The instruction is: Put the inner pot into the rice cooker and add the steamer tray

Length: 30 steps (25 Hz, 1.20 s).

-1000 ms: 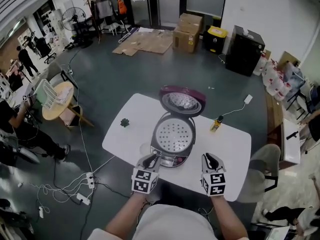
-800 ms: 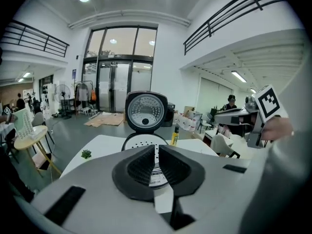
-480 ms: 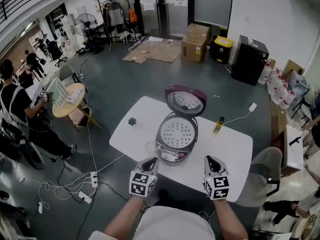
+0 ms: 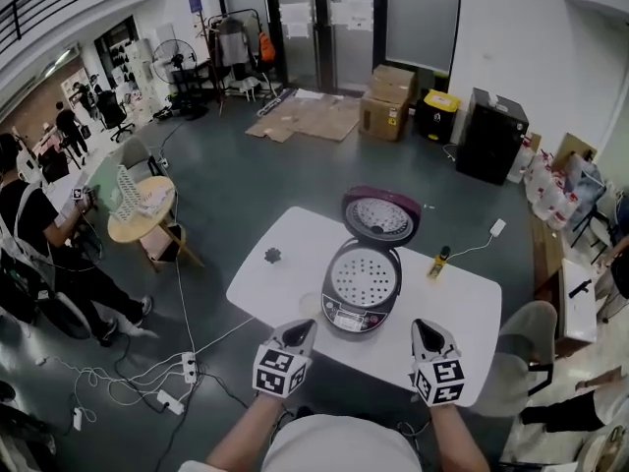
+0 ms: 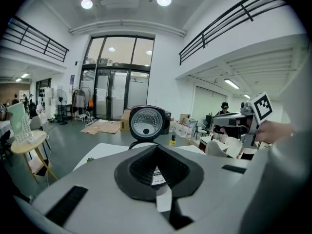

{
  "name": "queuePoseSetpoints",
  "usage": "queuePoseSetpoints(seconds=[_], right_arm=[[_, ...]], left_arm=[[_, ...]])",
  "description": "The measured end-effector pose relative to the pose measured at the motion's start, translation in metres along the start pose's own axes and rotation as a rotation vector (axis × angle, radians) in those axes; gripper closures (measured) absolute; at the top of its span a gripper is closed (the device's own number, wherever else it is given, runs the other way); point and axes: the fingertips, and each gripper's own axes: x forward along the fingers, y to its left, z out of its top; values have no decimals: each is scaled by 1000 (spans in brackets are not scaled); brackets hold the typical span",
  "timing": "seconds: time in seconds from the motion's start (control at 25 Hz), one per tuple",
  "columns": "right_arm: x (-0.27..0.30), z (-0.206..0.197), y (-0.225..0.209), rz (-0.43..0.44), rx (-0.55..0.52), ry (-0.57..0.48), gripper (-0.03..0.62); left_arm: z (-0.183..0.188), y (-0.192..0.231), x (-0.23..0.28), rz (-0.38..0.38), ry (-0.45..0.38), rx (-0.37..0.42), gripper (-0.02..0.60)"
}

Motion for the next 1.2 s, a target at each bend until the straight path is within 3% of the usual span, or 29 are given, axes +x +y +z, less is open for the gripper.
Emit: queuePoseSetpoints(seconds=[0.4, 1.2], right_arm=[[-2, 17, 20, -30, 16, -36, 583], [0, 26, 28, -25, 3, -21, 583]], left_arm=[[8, 24, -13, -69, -26, 17, 568], [17, 29, -17, -78, -32, -3, 568]])
